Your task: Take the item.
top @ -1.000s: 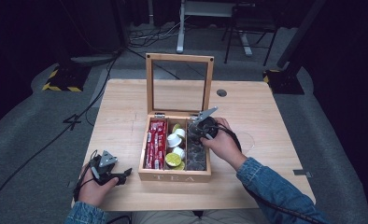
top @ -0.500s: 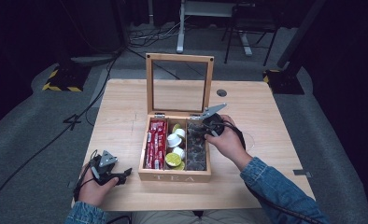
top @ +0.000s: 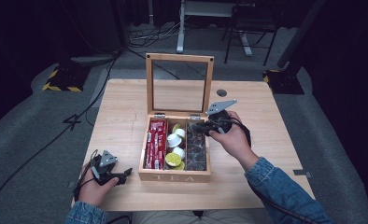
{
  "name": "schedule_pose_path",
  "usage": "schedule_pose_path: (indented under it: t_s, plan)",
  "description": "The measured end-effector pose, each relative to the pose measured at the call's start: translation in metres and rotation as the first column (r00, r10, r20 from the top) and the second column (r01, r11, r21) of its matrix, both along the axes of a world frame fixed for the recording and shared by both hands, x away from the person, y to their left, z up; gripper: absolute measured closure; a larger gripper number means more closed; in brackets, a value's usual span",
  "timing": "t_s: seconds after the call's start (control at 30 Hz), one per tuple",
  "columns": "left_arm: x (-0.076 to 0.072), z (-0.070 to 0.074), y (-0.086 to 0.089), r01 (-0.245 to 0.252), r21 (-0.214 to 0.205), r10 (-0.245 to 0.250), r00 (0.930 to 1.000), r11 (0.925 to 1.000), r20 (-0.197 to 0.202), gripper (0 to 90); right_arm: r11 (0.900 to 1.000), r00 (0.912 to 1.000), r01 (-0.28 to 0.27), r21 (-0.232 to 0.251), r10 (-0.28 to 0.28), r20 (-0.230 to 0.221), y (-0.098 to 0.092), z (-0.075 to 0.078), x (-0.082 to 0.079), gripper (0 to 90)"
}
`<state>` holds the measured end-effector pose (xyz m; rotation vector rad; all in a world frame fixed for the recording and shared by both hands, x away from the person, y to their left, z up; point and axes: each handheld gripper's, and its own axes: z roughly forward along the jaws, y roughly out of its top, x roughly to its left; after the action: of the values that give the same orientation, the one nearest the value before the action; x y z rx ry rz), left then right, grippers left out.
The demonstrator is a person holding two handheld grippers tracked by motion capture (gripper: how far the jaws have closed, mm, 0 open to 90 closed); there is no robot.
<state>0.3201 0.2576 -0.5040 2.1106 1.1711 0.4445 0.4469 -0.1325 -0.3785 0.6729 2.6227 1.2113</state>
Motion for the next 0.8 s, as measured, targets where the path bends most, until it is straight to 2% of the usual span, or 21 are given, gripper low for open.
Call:
schedule_pose_path:
  t_s: [0.23,0.3,0.4,0.8]
  plan:
    - [0.000,0.000,-0.001,0.005,0.004,-0.005,1.0000,1.0000,-0.002,20.2,0.9996,0.9996,0.002,0.028,-0.003,0.027,-0.007,0.011,-0.004,80.7]
    - [0.002,0.000,-0.001,0.032,0.000,-0.032,0.9994,0.9995,-0.014,16.2,0.9994,0.9996,0.006,0.035,-0.007,0.028,-0.010,0.013,-0.006,80.7]
    - [0.005,0.000,-0.004,0.051,0.019,-0.051,0.9984,0.9985,-0.024,9.1,0.9986,0.9991,0.022,0.049,-0.024,0.036,-0.018,0.018,-0.009,80.7]
    - [0.013,-0.001,-0.006,0.068,0.028,-0.067,0.9970,0.9973,-0.038,1.6,0.9873,0.9922,0.093,0.129,-0.103,0.071,-0.065,0.040,-0.021,80.7]
